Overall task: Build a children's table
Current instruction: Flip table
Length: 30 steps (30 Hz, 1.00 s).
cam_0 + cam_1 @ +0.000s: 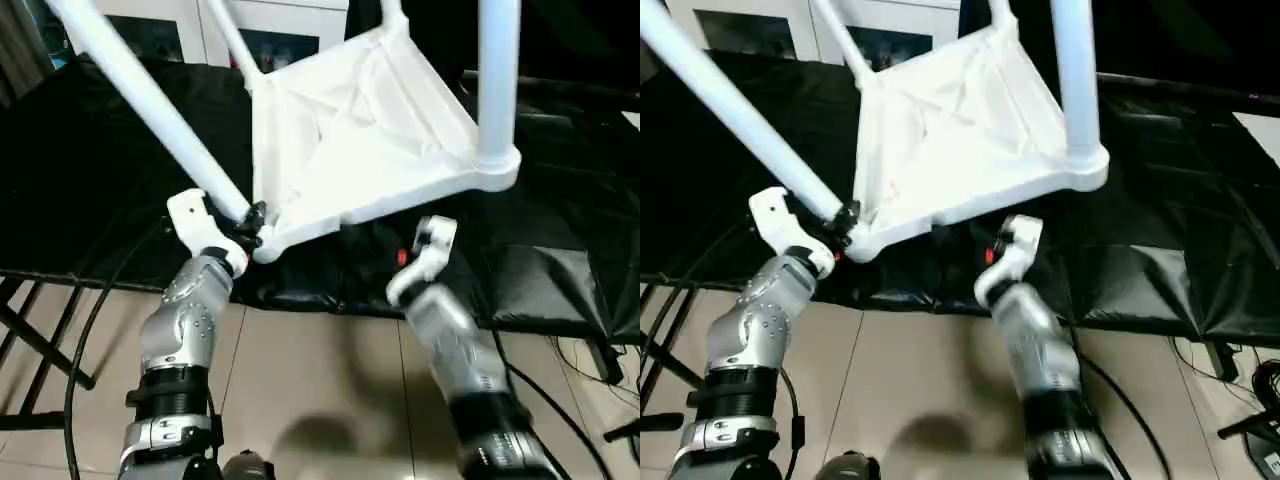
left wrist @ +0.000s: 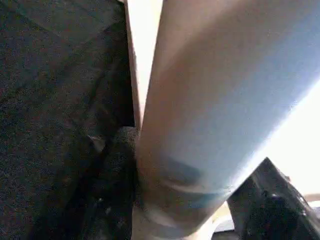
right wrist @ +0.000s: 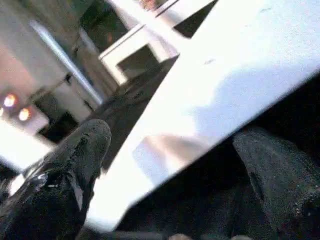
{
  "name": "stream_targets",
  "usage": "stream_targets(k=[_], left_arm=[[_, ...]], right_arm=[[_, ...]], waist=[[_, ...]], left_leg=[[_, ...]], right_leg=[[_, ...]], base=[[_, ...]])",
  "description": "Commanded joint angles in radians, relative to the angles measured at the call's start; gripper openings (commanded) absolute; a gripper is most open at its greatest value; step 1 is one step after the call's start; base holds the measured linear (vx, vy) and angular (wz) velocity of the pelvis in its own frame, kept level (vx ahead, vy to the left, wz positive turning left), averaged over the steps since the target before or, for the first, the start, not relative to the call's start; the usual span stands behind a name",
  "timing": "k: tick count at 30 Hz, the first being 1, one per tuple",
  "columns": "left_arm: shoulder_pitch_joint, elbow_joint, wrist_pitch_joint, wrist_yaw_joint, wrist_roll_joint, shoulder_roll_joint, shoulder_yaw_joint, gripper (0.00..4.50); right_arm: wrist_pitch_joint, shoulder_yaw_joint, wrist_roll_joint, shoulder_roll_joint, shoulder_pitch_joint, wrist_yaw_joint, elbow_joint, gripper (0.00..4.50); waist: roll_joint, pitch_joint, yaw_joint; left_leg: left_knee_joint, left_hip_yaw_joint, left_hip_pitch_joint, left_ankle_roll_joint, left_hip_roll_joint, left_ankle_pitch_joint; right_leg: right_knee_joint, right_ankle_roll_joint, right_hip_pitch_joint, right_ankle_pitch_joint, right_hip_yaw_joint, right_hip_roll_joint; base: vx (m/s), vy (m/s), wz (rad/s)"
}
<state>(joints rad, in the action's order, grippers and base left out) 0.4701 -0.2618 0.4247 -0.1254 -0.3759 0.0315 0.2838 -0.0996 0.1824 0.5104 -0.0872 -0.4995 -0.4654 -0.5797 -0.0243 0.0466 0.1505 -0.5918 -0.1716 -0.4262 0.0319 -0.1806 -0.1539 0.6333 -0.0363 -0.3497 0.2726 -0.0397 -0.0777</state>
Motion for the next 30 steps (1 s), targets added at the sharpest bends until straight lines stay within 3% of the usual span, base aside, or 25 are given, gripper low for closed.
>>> stream_targets(k=[1, 8, 13, 18, 21, 25, 30], left_arm=[[0.008, 0.06, 0.013, -0.02, -0.068, 0.032, -0.013, 2.21], [-0.016, 0.098, 0.036, -0.017, -0.063, 0.038, -0.029, 2.21], [-0.031, 0.12, 0.062, -0.033, -0.058, 0.036, -0.05, 2.21], [-0.042, 0.132, 0.073, -0.046, -0.042, 0.04, -0.084, 2.21], [-0.045, 0.137, 0.079, -0.054, -0.043, 0.042, -0.093, 2.21], [-0.044, 0.136, 0.081, -0.055, -0.042, 0.038, -0.092, 2.21], [-0.036, 0.119, 0.077, -0.057, -0.027, 0.024, -0.098, 2.21]], right_arm=[[0.026, 0.051, 0.038, -0.001, -0.052, 0.023, -0.071, 4.5], [0.059, 0.169, 0.114, 0.006, -0.215, 0.081, -0.284, 4.5], [0.062, 0.257, 0.172, 0.018, -0.317, 0.051, -0.426, 4.5], [0.076, 0.323, 0.224, 0.029, -0.382, 0.031, -0.51, 3.89], [0.08, 0.336, 0.222, 0.037, -0.405, 0.034, -0.54, 3.74], [0.095, 0.359, 0.219, 0.045, -0.424, 0.023, -0.579, 3.37], [0.094, 0.356, 0.195, 0.054, -0.43, -0.001, -0.608, 2.92]], waist=[[0.01, -0.078, -0.002], [0.006, -0.079, 0.0], [0.004, -0.078, 0.001], [-0.002, -0.081, 0.002], [-0.001, -0.084, 0.003], [0.002, -0.081, 0.0], [0.004, -0.082, 0.001]], left_leg=[[0.059, 0.019, 0.05, -0.03, -0.052, -0.028], [0.053, 0.014, 0.051, -0.049, -0.051, -0.004], [0.056, 0.013, 0.049, -0.046, -0.052, -0.031], [0.051, 0.01, 0.044, -0.062, -0.049, -0.019], [0.044, 0.008, 0.041, -0.082, -0.048, 0.015], [0.05, 0.009, 0.042, -0.066, -0.052, -0.036], [0.048, 0.009, 0.041, -0.066, -0.051, -0.027]], right_leg=[[-0.039, 0.203, 0.024, -0.359, 0.022, -0.065], [-0.036, 0.209, 0.021, -0.368, 0.021, -0.064], [-0.037, 0.21, 0.021, -0.333, 0.021, -0.066], [-0.032, 0.217, 0.021, -0.338, 0.022, -0.066], [-0.027, 0.22, 0.015, -0.378, 0.019, -0.064], [-0.033, 0.227, 0.013, -0.298, 0.018, -0.066], [-0.031, 0.23, 0.013, -0.319, 0.019, -0.064]], base=[[0.0, 0.0, 0.0], [0.0, 0.0, 0.0], [0.0, 0.0, 0.0], [0.0, 0.0, 0.0], [0.0, 0.0, 0.0], [0.0, 0.0, 0.0], [0.0, 0.0, 0.0]])
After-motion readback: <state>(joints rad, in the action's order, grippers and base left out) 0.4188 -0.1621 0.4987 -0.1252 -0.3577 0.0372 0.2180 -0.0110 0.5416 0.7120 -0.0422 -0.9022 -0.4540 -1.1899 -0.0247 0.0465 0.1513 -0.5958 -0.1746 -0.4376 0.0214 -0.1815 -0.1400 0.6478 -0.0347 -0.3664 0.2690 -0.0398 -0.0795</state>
